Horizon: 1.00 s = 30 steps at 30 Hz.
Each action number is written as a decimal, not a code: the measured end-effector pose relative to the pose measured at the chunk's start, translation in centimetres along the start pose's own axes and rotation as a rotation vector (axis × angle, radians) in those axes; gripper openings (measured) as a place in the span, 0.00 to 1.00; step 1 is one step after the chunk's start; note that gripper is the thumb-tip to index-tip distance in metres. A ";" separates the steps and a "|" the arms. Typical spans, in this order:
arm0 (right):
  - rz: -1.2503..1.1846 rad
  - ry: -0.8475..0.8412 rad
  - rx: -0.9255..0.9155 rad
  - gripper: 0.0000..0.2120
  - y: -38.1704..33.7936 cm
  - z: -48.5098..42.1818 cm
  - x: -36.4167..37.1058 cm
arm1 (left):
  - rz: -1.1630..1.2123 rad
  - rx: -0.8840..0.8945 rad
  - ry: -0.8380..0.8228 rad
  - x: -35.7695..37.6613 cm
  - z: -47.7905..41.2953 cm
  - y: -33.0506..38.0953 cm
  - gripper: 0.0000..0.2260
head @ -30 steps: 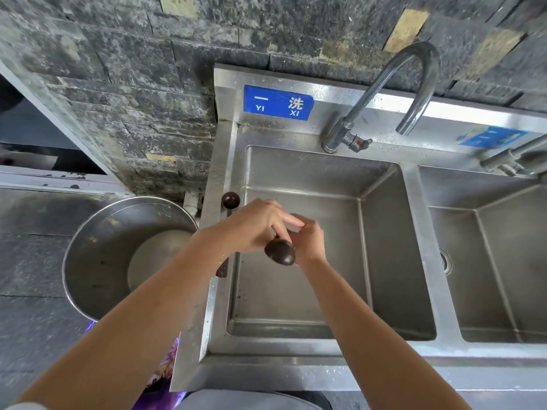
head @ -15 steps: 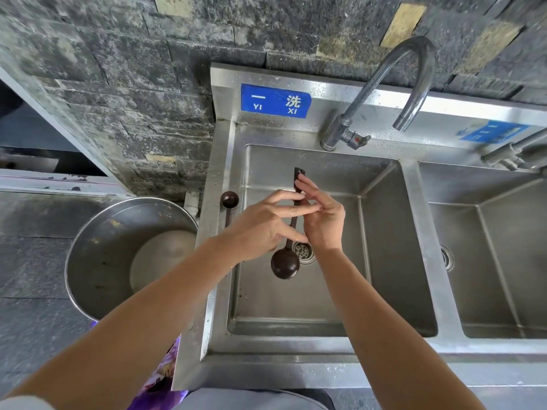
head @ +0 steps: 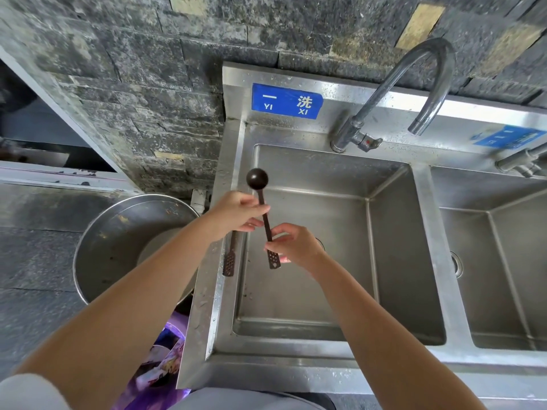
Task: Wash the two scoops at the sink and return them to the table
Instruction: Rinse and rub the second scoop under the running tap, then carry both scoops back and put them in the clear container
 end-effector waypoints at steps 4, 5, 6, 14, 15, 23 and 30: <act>-0.053 -0.083 0.139 0.06 2.2 -0.3 0.9 | -0.074 -0.140 0.043 -2.0 1.0 -3.7 0.14; -0.076 -0.092 0.172 0.06 2.7 -0.5 1.2 | -0.117 -0.150 0.067 -2.3 1.2 -4.4 0.14; -0.116 -0.099 0.207 0.07 3.2 -0.6 1.4 | -0.171 -0.158 0.108 -2.6 1.4 -5.0 0.13; -0.215 -0.115 0.288 0.07 5.1 -1.3 3.0 | -0.908 -0.114 0.303 -2.0 2.5 -6.4 0.09; -0.228 -0.113 0.288 0.07 5.2 -1.3 3.1 | -0.954 -0.122 0.301 -1.8 2.4 -6.5 0.10; -0.279 -0.092 0.301 0.12 6.8 -0.8 2.8 | -1.033 -0.173 0.294 -0.4 1.9 -7.8 0.11; -0.322 -0.006 0.326 0.08 8.3 1.2 1.3 | -0.367 -0.379 0.258 1.4 2.0 -9.5 0.05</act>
Point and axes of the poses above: each hand's wrist, its own z-axis away from the middle knuckle, its own x-axis out of the palm, y = z × x, the point moved 5 cm from there along -z, towards the middle knuckle, and after that the axes turned 11 degrees about x, right-handed, at the moved point
